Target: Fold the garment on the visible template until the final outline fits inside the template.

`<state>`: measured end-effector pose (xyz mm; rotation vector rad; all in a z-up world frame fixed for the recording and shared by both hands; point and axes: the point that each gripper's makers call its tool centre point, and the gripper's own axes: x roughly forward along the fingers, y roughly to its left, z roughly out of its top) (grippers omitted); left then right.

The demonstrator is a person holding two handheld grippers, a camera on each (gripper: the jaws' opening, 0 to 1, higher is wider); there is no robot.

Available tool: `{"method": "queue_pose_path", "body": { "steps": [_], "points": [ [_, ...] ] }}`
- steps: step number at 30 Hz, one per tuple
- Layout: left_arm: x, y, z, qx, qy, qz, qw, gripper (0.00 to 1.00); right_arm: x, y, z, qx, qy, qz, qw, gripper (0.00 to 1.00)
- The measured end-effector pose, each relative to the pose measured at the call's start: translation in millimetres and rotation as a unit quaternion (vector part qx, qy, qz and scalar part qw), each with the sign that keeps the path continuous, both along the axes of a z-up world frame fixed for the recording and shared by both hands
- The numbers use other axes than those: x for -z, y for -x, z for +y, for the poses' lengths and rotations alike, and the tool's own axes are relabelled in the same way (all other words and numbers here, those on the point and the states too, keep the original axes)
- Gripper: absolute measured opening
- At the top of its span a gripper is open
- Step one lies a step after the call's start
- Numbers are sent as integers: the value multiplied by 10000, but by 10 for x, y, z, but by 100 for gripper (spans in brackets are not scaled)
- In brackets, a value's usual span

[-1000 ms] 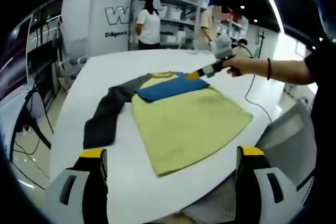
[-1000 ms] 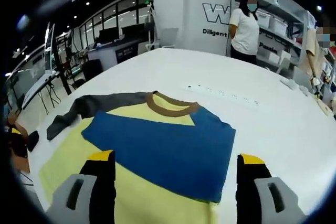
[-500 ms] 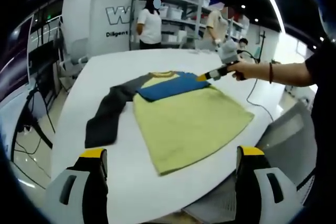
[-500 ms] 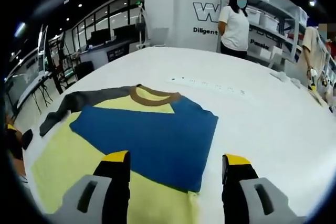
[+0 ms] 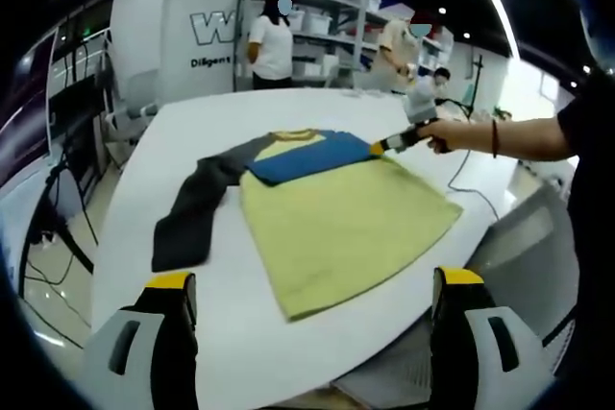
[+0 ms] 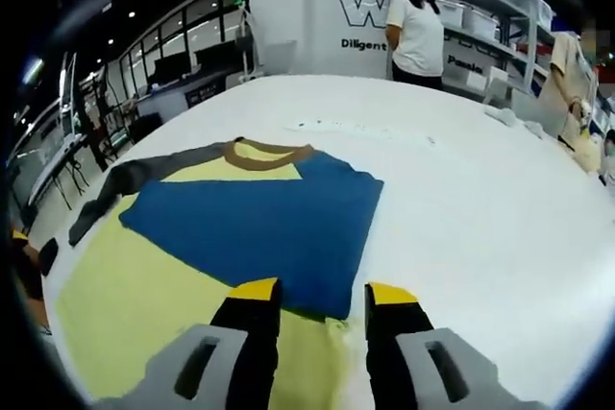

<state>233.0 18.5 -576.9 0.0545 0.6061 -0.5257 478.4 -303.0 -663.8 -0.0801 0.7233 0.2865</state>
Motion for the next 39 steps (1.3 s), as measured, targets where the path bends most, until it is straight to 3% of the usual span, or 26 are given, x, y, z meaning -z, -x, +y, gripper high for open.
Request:
{"method": "queue_pose_path", "body": {
  "steps": [3, 20, 39],
  "points": [
    [-5, -2, -2, 12, -14, -1, 10000, 99, 49, 39, -64, 30, 178, 62, 9998, 12],
    [6, 17, 20, 26, -104, 41, 9999, 99, 140, 91, -78, 133, -21, 166, 9998, 1],
    [24, 8, 36, -40, -99, 60, 9999, 99, 139, 31, -437, -72, 401, 238, 9989, 0]
  ]
}}
